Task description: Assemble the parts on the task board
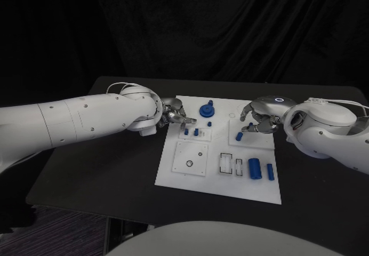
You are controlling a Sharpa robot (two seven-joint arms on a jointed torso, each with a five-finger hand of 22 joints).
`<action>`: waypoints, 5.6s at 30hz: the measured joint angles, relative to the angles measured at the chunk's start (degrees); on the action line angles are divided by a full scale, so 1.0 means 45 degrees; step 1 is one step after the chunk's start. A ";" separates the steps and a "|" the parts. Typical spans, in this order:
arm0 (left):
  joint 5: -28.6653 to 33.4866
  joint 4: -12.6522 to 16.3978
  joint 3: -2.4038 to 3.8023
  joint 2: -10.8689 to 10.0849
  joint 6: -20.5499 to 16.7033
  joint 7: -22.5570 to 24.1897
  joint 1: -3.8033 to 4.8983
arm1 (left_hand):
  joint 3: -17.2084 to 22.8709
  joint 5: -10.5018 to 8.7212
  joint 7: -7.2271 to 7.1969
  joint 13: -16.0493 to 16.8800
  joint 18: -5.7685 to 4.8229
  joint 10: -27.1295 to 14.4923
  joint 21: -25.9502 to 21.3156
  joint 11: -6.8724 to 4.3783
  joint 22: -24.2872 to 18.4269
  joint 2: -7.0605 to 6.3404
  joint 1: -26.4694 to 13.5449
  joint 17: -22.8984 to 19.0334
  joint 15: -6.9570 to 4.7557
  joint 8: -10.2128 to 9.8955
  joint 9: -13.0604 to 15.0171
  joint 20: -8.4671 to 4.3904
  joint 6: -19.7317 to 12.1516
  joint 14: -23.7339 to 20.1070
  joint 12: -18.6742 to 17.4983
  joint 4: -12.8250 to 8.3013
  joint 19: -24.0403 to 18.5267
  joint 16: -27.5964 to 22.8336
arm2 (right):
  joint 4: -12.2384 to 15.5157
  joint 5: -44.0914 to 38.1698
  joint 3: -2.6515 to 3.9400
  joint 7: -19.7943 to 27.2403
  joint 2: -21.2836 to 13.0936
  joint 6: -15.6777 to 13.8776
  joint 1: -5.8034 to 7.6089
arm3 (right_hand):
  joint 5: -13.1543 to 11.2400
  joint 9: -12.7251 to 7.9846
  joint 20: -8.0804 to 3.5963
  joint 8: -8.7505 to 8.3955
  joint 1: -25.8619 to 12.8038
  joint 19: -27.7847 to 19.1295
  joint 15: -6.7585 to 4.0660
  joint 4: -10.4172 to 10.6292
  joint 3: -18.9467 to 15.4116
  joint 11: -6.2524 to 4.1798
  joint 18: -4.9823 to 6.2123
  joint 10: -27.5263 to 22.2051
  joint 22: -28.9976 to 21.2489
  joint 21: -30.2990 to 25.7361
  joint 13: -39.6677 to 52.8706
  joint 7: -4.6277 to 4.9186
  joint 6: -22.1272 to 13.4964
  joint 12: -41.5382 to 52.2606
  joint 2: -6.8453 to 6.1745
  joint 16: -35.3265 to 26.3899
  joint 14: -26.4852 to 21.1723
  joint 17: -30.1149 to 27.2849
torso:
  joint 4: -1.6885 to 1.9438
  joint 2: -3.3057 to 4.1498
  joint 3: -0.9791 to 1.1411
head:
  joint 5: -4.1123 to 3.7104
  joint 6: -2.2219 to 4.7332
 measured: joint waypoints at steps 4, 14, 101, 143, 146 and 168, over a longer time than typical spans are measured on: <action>-0.0348 0.0171 -0.0003 -0.0329 -0.0979 0.0712 -0.0001 | -0.0145 0.0418 -0.0077 0.0000 -0.0001 0.0111 0.0249 -0.0028 0.0000 -0.0350 0.0859 0.0000 -0.0092 0.0426 0.0602 -0.0088 -0.0077 -0.0001 0.0121 0.0007 0.0099 0.0000 | 0.0042 0.0005 0.0000 0.0016 -0.0102 -0.0118 0.0000 | 0.0267 -0.0079 0.0000 0.0000 0.0070 0.0000 0.0000 0.0000 0.0000 0.0000 -0.0002 0.0001 -0.0001 0.0000 0.0000 -0.0038 0.0054 0.0000 -0.0063 0.0000 0.0000 0.0000 | 0.0000 0.0002 0.0000 | -0.0045 0.0000; -0.1268 0.0421 -0.0004 -0.0949 -0.4237 0.3487 -0.0002 | 0.0164 0.1019 0.0117 0.0001 0.0000 -0.1233 -0.0415 0.0181 0.0000 -0.0769 0.3412 0.0000 -0.0022 0.0060 0.1217 0.0051 -0.1322 -0.0003 -0.1035 -0.0026 -0.0384 -0.0244 | 0.0132 0.0129 0.0000 0.0181 -0.0181 -0.0744 0.0006 | 0.0990 -0.0245 -0.0047 0.0114 0.0228 0.0047 0.0000 0.0089 0.0089 0.0000 -0.0001 0.0001 -0.0001 0.0000 -0.0002 -0.0047 0.0598 -0.0049 -0.0023 0.0001 0.0000 0.0000 | -0.0005 0.0002 0.0001 | 0.0040 0.0000; -0.7263 -0.3286 0.0004 0.2764 -0.4478 0.6973 -0.1057 | 0.2864 0.0662 -0.0343 -1.0339 0.0199 -0.9934 -0.0431 0.1233 -0.0001 -0.2526 0.6697 -0.2671 0.0755 -0.6005 -0.8007 0.0663 -0.0427 -0.2935 -1.2011 -0.1979 -0.0433 -0.4090 | 0.0333 0.2199 -0.0001 0.0563 -0.1833 -0.1762 0.0356 | 0.1023 -0.0507 -0.0138 0.0301 0.0357 0.0456 0.0000 0.0281 0.0212 -0.0070 -0.0003 -0.0519 -0.0005 0.0542 -0.0121 -0.0171 0.1235 -0.0814 -0.0154 0.0161 0.0000 0.0000 | -0.0117 0.0284 0.0037 | -0.0148 0.0000; -0.7284 -0.3493 0.0020 0.2768 -0.4785 0.6969 -0.1220 | 0.2895 -0.0263 -0.0390 -1.0164 0.0199 -0.8585 -0.0171 0.0973 -0.0001 -0.2340 0.6743 -0.2748 0.0593 -0.6097 -0.8090 0.0500 -0.0255 -0.2682 -1.1547 -0.2258 -0.0179 -0.3803 | 0.0303 0.2239 -0.0002 0.0399 -0.1781 -0.1139 0.0345 | 0.0974 -0.0382 -0.0138 0.0751 0.0356 0.0455 0.0000 0.0316 0.0248 -0.0070 -0.0002 -0.0519 -0.0006 0.0270 -0.0178 -0.0298 0.2023 -0.0859 -0.0153 -0.0038 0.0000 0.0000 | -0.0111 0.0281 0.0029 | -0.0122 0.0000; -0.7284 -0.3502 0.0028 0.2767 -0.4800 0.6970 -0.1221 | 0.2862 -0.0263 -0.0362 -1.0419 0.0199 -0.8720 -0.0284 0.1108 -0.0001 -0.2340 0.6743 -0.2878 0.0594 -0.6099 -0.8133 0.0500 -0.0323 -0.2682 -1.1935 -0.2224 -0.0179 -0.3803 | 0.0297 0.2239 -0.0002 0.0389 -0.1774 -0.1092 0.0341 | 0.0974 -0.0382 -0.0137 0.0751 0.0356 0.0456 0.0000 0.0315 0.0248 -0.0069 -0.0003 -0.0519 -0.0006 0.0270 -0.0179 -0.0299 0.2023 -0.0858 -0.0153 -0.0038 0.0000 0.0000 | -0.0111 0.0281 0.0031 | -0.0135 0.0000; -0.7277 -0.3519 0.0046 0.2644 -0.4982 0.6949 -0.1239 | 0.2701 -0.0854 -0.0565 -1.1627 0.0197 -0.7968 -0.0259 0.1178 -0.0001 -0.2424 0.6524 -0.2927 0.0703 -0.6156 -0.8434 0.0688 -0.0337 -0.2474 -1.3108 -0.1810 -0.0182 -0.3748 | 0.0235 0.2242 -0.0002 0.0275 -0.1716 -0.0763 0.0288 | 0.0975 -0.0369 -0.0138 0.0751 0.0356 0.0455 0.0000 0.0315 0.0248 -0.0069 -0.0002 -0.0519 -0.0006 0.0173 -0.0221 -0.0298 0.2023 -0.0858 -0.0153 -0.0108 0.0000 0.0000 | -0.0126 0.0276 0.0035 | -0.0200 0.0000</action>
